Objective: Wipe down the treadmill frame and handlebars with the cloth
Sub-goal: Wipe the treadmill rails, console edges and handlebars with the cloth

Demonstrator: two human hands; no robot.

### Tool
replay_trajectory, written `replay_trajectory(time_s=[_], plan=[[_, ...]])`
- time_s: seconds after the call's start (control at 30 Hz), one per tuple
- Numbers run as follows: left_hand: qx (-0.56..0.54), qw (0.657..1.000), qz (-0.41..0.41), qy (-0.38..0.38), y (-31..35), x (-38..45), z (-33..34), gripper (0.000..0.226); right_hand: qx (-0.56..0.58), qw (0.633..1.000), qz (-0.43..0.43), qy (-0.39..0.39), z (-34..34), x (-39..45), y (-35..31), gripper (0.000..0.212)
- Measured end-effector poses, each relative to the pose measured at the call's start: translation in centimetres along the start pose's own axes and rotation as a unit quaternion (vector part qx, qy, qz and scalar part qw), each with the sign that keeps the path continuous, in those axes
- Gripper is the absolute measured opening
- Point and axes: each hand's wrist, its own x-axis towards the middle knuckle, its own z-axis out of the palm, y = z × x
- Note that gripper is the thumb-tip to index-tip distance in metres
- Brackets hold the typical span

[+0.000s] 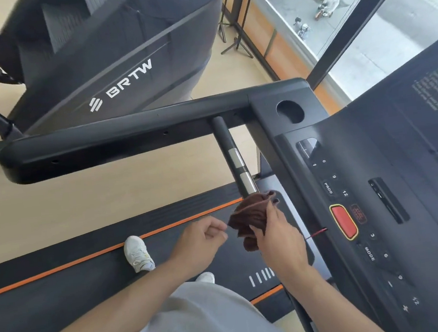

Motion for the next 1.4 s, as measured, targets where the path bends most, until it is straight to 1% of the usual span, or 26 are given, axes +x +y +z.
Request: replay_trajectory(time_s=[0.07,0.13,0.17,0.23,0.27,0.3,0.37,0.4,0.47,0.57,0.63,0.7,0.73,0.8,0.87,0.93,1.0,1.07,1.13,1.17,1.2,1.23,1.27,1.33,1.37,1.4], plan=[[0.009,1.0,0.003,-0.012,0.2,0.2,-0.7,0.019,-0.001,0.999,-0.019,0.03,-1.2,-0.5,0.0,0.04],[0.005,0.999,0.014,-0.033,0.3,0.6,-1.6,0.044,0.022,0.998,-0.026,0.051,-2.7,-0.9,-0.8,0.032],[-0.006,0.999,0.019,-0.048,0.4,0.8,-2.2,0.06,0.058,0.997,-0.028,0.047,-3.4,-1.0,-1.4,0.032],[-0.037,0.996,0.034,-0.079,0.9,1.3,-3.8,0.087,0.197,0.979,-0.044,0.016,-4.9,-0.7,-4.0,0.041],[-0.053,0.993,0.046,-0.091,1.3,1.5,-4.8,0.089,0.275,0.96,-0.056,0.001,-5.5,-0.6,-5.7,0.047],[-0.068,0.992,0.057,-0.092,1.6,1.6,-5.8,0.085,0.347,0.935,-0.066,-0.013,-6.0,-0.5,-7.5,0.052],[-0.102,0.991,0.066,-0.054,2.2,1.7,-8.3,0.073,0.459,0.884,-0.076,-0.046,-6.3,0.3,-10.8,0.064],[-0.123,0.99,0.065,-0.03,2.2,1.8,-9.7,0.073,0.496,0.862,-0.082,-0.069,-6.3,0.8,-12.2,0.072],[-0.187,0.981,0.057,-0.013,1.3,2.1,-12.4,0.078,0.538,0.827,-0.102,-0.127,-6.1,1.8,-15.0,0.084],[-0.349,0.937,0.012,-0.022,-0.4,1.9,-16.1,0.059,0.517,0.803,-0.186,-0.231,-5.4,3.0,-19.3,0.102],[-0.401,0.915,-0.02,0.035,-1.3,1.7,-18.3,0.048,0.496,0.792,-0.229,-0.273,-5.0,3.6,-22.2,0.109],[-0.382,0.905,-0.033,0.186,-2.2,1.6,-20.7,0.028,0.512,0.776,-0.232,-0.285,-5.0,4.0,-24.9,0.108],[-0.37,0.887,-0.04,0.273,-2.6,1.5,-22.0,0.029,0.524,0.769,-0.229,-0.287,-5.2,4.3,-26.2,0.108],[-0.354,0.835,-0.057,0.417,-3.8,1.3,-24.8,0.033,0.535,0.765,-0.227,-0.279,-5.4,5.6,-28.2,0.112],[-0.332,0.8,-0.068,0.495,-5.0,1.1,-27.7,0.033,0.545,0.765,-0.205,-0.275,-5.6,7.2,-30.0,0.115],[-0.296,0.798,-0.066,0.522,-5.8,1.2,-30.4,0.034,0.559,0.764,-0.173,-0.272,-5.7,9.1,-31.6,0.114],[-0.264,0.804,-0.063,0.528,-6.8,1.9,-32.6,0.034,0.528,0.789,-0.172,-0.261,-5.7,11.1,-32.6,0.115],[-0.239,0.815,-0.089,0.52,-8.3,3.0,-34.3,0.033,0.41,0.86,-0.192,-0.235,-5.2,13.2,-32.9,0.113],[-0.228,0.836,-0.139,0.479,-10.2,4.2,-35.3,0.029,0.187,0.946,-0.191,-0.186,-4.5,15.1,-33.2,0.103],[-0.228,0.844,-0.162,0.457,-11.0,4.6,-35.5,0.031,0.056,0.969,-0.189,-0.152,-3.9,15.7,-33.2,0.099],[-0.219,0.85,-0.173,0.447,-11.5,4.8,-35.5,0.042,-0.017,0.972,-0.196,-0.125,-3.2,16.0,-33.3,0.097],[-0.196,0.854,-0.16,0.455,-11.8,4.8,-35.3,0.052,-0.034,0.969,-0.222,-0.107,-2.7,15.8,-33.7,0.096],[-0.165,0.861,-0.126,0.464,-11.8,4.8,-35.0,0.054,-0.026,0.957,-0.27,-0.098,-2.0,15.4,-34.4,0.092],[-0.107,0.893,-0.05,0.435,-11.4,5.0,-34.0,0.044,-0.039,0.923,-0.368,-0.104,0.0,13.9,-36.9,0.074],[-0.083,0.909,-0.031,0.407,-11.4,5.3,-33.5,0.042,-0.072,0.91,-0.394,-0.104,1.3,13.5,-38.1,0.068],[-0.058,0.921,-0.021,0.386,-11.4,5.7,-33.4,0.042,-0.112,0.903,-0.405,-0.089,2.6,13.3,-39.3,0.075]])
